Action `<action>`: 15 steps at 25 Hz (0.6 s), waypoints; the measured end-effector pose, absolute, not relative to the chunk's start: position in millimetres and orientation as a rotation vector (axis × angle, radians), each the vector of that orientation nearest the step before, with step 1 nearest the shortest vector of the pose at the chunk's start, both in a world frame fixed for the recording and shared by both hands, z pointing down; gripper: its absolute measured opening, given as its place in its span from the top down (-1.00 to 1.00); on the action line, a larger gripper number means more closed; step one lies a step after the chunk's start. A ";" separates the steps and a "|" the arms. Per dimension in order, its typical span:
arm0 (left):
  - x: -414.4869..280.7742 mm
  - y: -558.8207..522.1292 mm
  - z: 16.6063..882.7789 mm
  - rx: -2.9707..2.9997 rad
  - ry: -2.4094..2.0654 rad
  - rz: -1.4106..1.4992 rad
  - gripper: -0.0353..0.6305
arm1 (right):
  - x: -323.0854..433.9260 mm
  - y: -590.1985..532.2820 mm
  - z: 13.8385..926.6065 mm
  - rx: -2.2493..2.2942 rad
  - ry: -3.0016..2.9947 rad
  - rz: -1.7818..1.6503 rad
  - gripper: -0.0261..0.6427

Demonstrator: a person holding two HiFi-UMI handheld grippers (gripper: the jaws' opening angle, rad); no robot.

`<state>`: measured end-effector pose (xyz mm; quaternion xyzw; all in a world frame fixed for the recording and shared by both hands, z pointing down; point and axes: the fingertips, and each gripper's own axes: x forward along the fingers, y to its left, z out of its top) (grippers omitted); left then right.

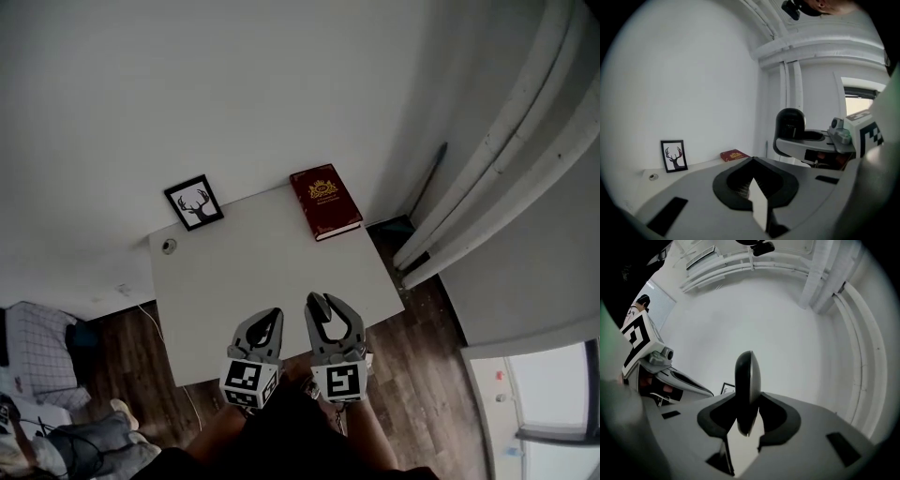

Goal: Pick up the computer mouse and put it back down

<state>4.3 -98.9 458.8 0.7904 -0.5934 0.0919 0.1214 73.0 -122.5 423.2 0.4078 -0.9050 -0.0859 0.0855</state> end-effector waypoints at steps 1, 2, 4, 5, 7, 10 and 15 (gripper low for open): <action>-1.7 -101.4 462.3 2.289 -1.743 0.269 0.89 | 68.3 -125.3 426.7 1.204 -2.704 -0.247 0.50; -6.9 -104.0 465.9 2.271 -1.752 0.267 0.89 | 64.2 -128.1 430.4 1.190 -2.705 -0.239 0.50; -14.6 -110.7 471.9 2.244 -1.766 0.261 0.89 | 57.5 -135.6 435.9 1.163 -2.701 -0.236 0.50; -17.1 -115.3 473.9 2.238 -1.769 0.258 0.89 | 54.7 -140.9 436.7 1.155 -2.700 -0.242 0.50; -21.0 -126.1 476.5 2.239 -1.766 0.258 0.89 | 49.1 -152.8 436.3 1.147 -2.690 -0.264 0.50; -28.6 -143.3 479.1 2.240 -1.760 0.254 0.89 | 37.1 -170.6 438.0 1.122 -2.664 -0.288 0.50; -47.3 -171.5 485.3 2.225 -1.750 0.263 0.89 | 12.9 -201.8 447.2 1.073 -2.644 -0.277 0.50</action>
